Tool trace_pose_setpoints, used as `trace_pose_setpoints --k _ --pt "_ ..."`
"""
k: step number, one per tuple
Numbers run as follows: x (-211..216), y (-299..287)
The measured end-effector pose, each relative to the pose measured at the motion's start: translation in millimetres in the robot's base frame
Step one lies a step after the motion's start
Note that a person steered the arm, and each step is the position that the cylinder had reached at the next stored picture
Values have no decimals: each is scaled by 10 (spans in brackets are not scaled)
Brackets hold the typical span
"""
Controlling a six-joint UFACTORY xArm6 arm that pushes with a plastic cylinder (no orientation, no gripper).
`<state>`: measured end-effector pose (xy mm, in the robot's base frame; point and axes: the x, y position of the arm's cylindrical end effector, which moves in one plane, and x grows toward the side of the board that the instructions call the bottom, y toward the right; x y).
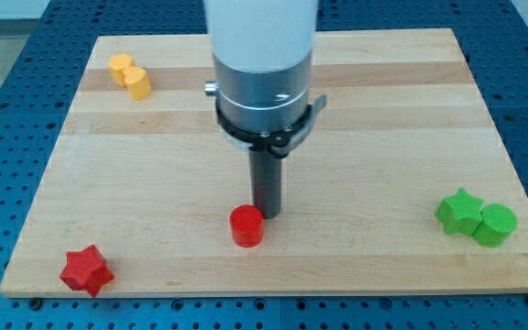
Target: Place red circle above red star
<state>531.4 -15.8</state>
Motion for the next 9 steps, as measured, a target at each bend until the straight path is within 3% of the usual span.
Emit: trace_pose_setpoints --k 2,3,8,9 --pt "221 579" --pt "290 499" --pt "281 -1329" --pt "281 -1472"
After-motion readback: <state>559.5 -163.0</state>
